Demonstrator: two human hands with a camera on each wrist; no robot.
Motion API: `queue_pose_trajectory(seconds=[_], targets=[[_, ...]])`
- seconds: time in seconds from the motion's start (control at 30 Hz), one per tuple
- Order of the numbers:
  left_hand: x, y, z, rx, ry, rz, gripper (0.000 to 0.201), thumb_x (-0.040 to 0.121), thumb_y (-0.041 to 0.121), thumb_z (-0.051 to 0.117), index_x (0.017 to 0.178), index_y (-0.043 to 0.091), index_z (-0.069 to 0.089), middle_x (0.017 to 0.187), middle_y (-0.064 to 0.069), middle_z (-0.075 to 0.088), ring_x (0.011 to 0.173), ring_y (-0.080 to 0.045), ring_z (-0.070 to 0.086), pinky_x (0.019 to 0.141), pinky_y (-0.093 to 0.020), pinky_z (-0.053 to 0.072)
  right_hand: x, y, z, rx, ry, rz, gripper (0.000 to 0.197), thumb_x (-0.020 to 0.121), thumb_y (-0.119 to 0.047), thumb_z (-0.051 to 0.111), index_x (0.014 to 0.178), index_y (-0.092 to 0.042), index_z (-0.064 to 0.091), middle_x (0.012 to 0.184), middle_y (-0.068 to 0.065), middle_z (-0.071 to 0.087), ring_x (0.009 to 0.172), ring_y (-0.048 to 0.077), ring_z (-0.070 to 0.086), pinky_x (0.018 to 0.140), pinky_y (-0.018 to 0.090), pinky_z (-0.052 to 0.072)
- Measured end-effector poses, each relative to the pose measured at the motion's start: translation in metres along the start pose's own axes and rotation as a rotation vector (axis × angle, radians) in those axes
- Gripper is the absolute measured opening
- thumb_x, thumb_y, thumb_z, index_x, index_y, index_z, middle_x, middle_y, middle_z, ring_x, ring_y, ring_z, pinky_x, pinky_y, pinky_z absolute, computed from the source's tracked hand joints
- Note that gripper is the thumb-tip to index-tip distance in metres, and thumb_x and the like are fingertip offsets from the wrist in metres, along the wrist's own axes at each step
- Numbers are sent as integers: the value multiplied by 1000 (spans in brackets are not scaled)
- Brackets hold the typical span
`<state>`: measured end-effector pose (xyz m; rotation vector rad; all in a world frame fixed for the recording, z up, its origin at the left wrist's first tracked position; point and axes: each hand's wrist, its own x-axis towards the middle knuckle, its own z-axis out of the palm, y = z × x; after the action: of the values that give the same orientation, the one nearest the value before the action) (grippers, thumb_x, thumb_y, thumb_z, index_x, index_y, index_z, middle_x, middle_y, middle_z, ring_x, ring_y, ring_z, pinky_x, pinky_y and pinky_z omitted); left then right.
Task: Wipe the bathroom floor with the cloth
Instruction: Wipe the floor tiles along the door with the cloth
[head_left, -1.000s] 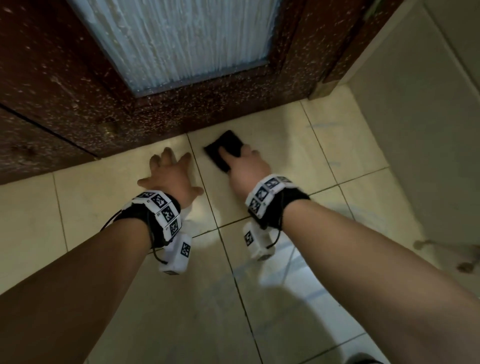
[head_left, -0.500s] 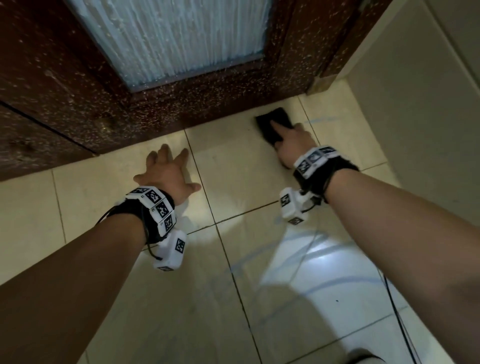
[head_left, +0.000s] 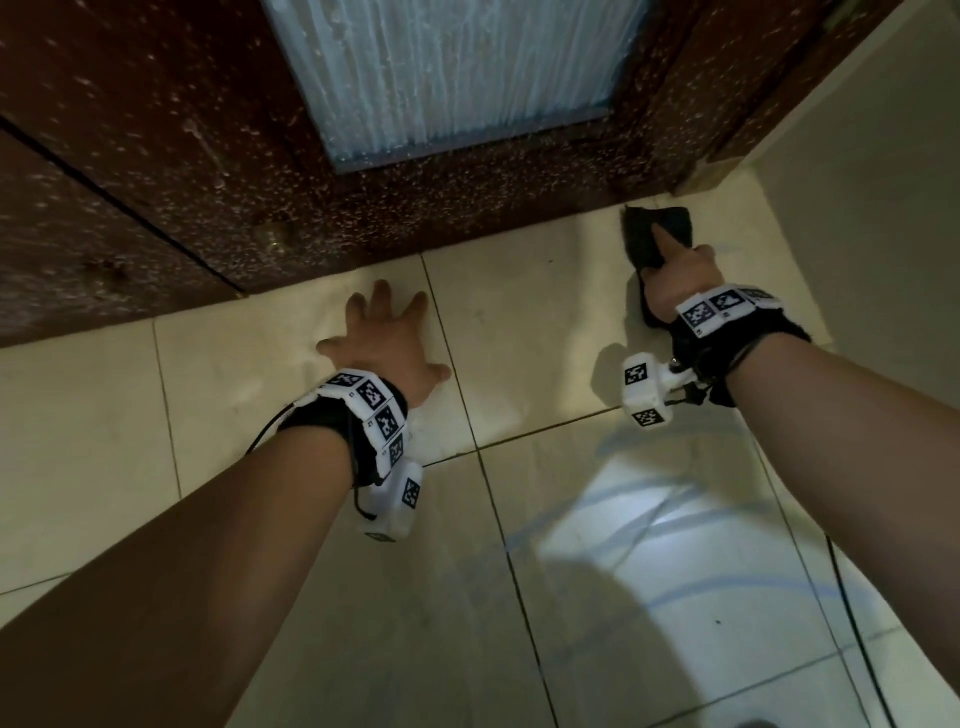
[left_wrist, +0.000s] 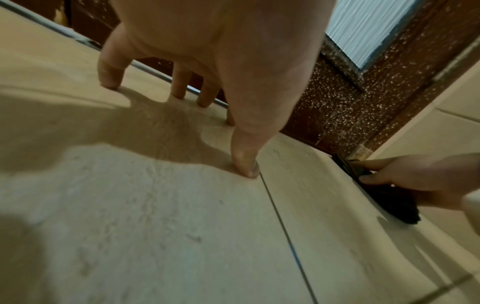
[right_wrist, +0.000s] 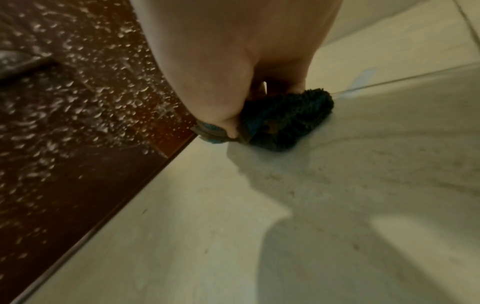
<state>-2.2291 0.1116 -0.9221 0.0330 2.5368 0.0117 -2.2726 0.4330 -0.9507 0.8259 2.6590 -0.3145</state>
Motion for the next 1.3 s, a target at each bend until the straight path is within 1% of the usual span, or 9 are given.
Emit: queue_pose_trajectory(seconds=[0.1, 0.27, 0.43, 0.6, 0.77, 0.93, 1.13, 1.23, 1.3], targets=[[2, 2, 0, -9, -2, 6, 96, 79, 62, 66, 154, 42, 9, 163, 1, -3, 147, -30, 4, 102, -68, 31, -13, -8, 0, -13, -16, -10, 64, 102, -24, 46, 156, -38, 17, 145, 24, 31, 117, 45, 48, 102, 43, 39], [2, 5, -1, -5, 4, 11, 95, 79, 60, 67, 154, 40, 12, 163, -2, 0, 147, -32, 5, 101, -70, 31, -59, -44, 20, -16, -10, -190, 63, 99, -21, 43, 156, -38, 20, 141, 23, 34, 110, 43, 51, 94, 41, 44], [1, 5, -3, 0, 8, 11, 96, 78, 61, 68, 153, 40, 12, 163, -3, 1, 147, -31, 6, 99, -68, 34, -115, -102, 45, -90, -108, -398, 65, 97, -22, 43, 155, -40, 17, 143, 19, 32, 116, 40, 48, 90, 42, 45], [2, 2, -3, -27, 10, 19, 98, 76, 59, 70, 153, 42, 14, 163, -3, 1, 147, -31, 6, 99, -66, 35, -140, -117, 52, -143, -206, -492, 72, 96, -21, 47, 157, -35, 11, 141, 18, 31, 117, 37, 45, 86, 41, 45], [0, 3, 1, -16, 30, 15, 95, 76, 61, 70, 151, 43, 16, 163, -2, 2, 147, -30, 6, 100, -66, 34, -157, -93, 57, -137, -235, -533, 76, 94, -19, 51, 156, -34, 11, 137, 16, 33, 113, 35, 46, 73, 38, 39], [3, 7, 0, 11, 1, 5, 98, 78, 60, 70, 154, 39, 12, 163, -3, 0, 148, -33, 6, 104, -64, 34, -153, -63, 57, -137, -206, -525, 77, 94, -18, 52, 156, -35, 11, 136, 15, 33, 112, 33, 45, 74, 39, 42], [6, 7, 2, 11, 31, 20, 94, 74, 58, 73, 150, 37, 21, 161, -5, 8, 144, -38, 13, 101, -62, 39, -108, -7, 33, -106, -125, -419, 70, 97, -17, 46, 156, -36, 13, 135, 17, 36, 107, 35, 50, 72, 35, 42], [7, 8, 0, 11, 16, 26, 90, 76, 55, 73, 149, 34, 24, 158, -7, 11, 142, -40, 15, 101, -61, 40, -81, 28, 16, -86, -110, -323, 67, 100, -18, 43, 155, -40, 14, 135, 18, 37, 104, 38, 53, 77, 36, 46], [7, 10, 0, 11, 11, 29, 89, 76, 54, 73, 148, 32, 25, 156, -9, 13, 142, -42, 16, 103, -59, 40, -67, 52, 6, -70, -112, -272, 67, 100, -18, 44, 155, -43, 15, 137, 17, 36, 107, 39, 52, 88, 39, 48]])
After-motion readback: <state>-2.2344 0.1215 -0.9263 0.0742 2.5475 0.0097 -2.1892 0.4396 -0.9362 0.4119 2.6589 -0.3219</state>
